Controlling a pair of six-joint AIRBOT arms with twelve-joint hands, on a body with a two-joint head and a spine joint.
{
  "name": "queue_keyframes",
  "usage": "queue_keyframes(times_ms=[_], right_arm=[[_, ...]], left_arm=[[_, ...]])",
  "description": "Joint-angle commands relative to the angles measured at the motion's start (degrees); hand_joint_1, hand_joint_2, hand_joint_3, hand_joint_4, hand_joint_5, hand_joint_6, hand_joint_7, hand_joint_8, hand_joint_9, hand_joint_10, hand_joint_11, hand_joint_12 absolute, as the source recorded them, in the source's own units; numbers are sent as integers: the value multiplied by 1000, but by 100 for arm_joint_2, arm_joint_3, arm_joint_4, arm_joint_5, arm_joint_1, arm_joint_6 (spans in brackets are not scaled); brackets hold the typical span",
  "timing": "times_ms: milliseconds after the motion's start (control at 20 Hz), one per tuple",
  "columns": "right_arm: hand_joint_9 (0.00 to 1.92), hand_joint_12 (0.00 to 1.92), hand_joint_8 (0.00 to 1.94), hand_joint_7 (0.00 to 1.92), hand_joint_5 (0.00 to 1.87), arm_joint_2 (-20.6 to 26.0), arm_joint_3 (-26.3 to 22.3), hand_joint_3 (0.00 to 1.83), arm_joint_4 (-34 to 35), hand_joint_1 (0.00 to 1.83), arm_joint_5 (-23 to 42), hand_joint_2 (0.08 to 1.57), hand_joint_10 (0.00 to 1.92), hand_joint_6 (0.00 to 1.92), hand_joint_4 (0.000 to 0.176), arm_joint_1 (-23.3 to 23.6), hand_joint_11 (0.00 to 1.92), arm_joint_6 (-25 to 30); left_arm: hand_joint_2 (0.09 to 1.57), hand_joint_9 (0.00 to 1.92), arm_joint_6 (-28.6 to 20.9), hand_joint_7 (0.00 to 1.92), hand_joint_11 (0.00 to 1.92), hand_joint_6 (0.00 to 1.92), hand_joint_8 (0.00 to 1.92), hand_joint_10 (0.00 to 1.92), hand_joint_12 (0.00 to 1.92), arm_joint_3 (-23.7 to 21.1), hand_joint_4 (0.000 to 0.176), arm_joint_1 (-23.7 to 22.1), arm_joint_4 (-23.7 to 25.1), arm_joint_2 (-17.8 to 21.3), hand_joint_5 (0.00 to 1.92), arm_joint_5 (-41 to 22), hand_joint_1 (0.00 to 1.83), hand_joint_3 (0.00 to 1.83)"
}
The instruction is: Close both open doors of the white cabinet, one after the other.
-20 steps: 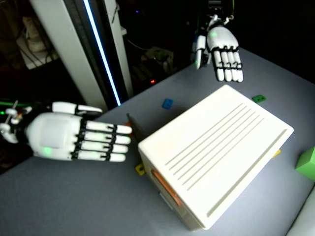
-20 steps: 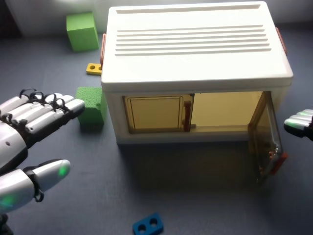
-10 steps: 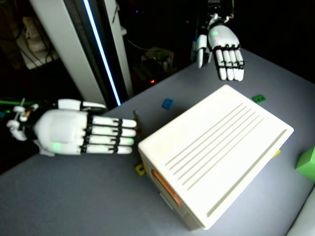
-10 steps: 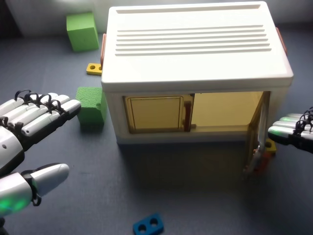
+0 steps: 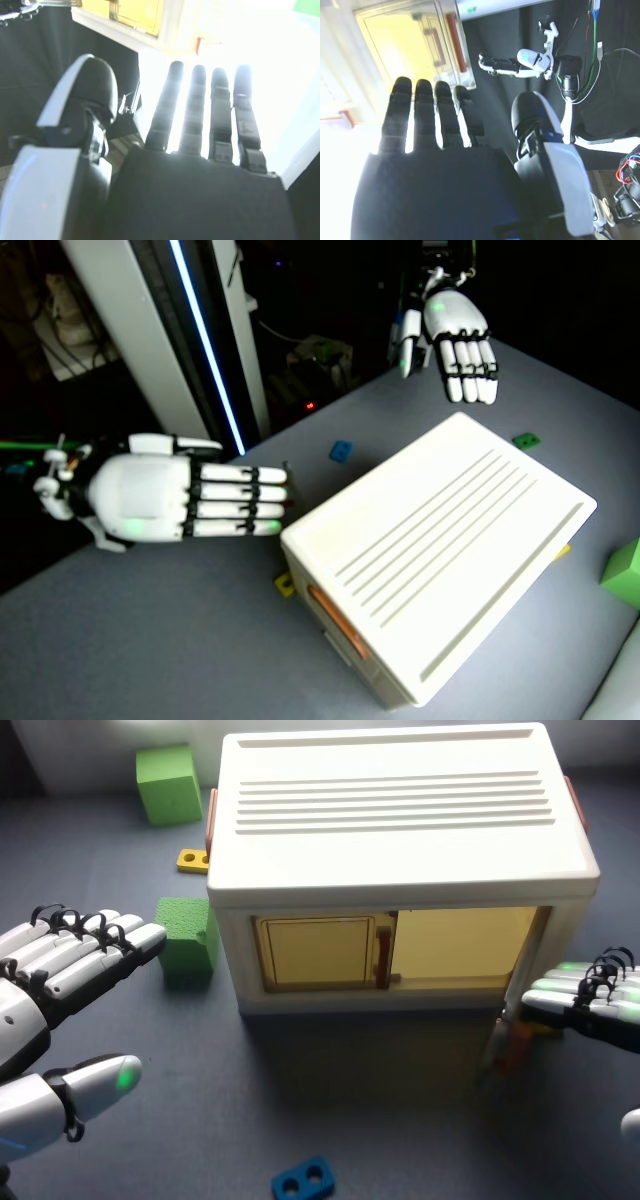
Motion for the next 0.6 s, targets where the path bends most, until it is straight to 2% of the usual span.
queue_keyframes(times_ms=[0, 550], right_arm=[[0, 0, 0, 0, 0, -20, 8, 4, 98, 0, 678, 1523, 0, 0, 0, 103, 0, 51], [0, 0, 0, 0, 21, -292, 169, 0, -69, 0, 585, 1517, 0, 8, 0, 490, 0, 127]], left_arm=[[1472, 93, -2, 57, 0, 0, 0, 0, 489, -9, 0, -12, -14, 13, 36, -695, 0, 0], [1455, 0, -4, 0, 0, 0, 0, 0, 281, -25, 0, 14, -38, 33, 0, -736, 0, 0]])
